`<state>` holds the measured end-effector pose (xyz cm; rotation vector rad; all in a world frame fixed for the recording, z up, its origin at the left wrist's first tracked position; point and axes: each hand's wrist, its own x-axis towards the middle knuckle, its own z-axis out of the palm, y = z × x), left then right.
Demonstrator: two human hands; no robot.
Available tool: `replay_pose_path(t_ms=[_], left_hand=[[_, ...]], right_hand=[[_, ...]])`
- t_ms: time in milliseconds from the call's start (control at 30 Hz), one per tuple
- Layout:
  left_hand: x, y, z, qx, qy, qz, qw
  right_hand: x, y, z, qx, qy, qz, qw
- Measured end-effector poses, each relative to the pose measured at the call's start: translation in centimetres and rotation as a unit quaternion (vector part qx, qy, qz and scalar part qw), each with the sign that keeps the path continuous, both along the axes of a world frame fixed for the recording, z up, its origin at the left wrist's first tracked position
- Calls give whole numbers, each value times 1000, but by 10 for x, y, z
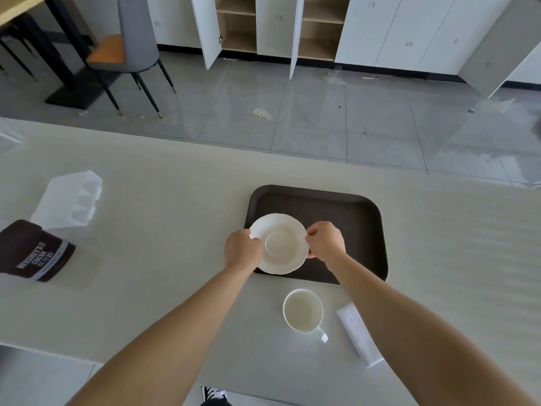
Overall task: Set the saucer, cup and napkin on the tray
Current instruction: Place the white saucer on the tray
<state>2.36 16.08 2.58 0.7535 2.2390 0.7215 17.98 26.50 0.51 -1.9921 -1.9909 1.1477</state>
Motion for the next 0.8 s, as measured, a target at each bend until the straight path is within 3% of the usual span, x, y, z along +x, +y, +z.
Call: replay_pose_path(t_ms=[167, 333, 467, 633, 800], left_hand=[[7, 0, -1, 7, -37, 5, 999], [12, 0, -4, 51, -190, 101, 975], [13, 0, 0, 73, -255, 151, 952], [11, -2, 2, 69, -251, 165, 951], [9, -14, 7, 83, -205, 112, 969]], right_hand=[[0, 0, -2, 2, 10, -11, 1000], [0, -1, -3, 1, 23, -24, 999], [1, -3, -4, 5, 27, -24, 999], [3, -5, -4, 3, 37, -30, 999], [8, -7, -6, -20, 69, -49, 996]])
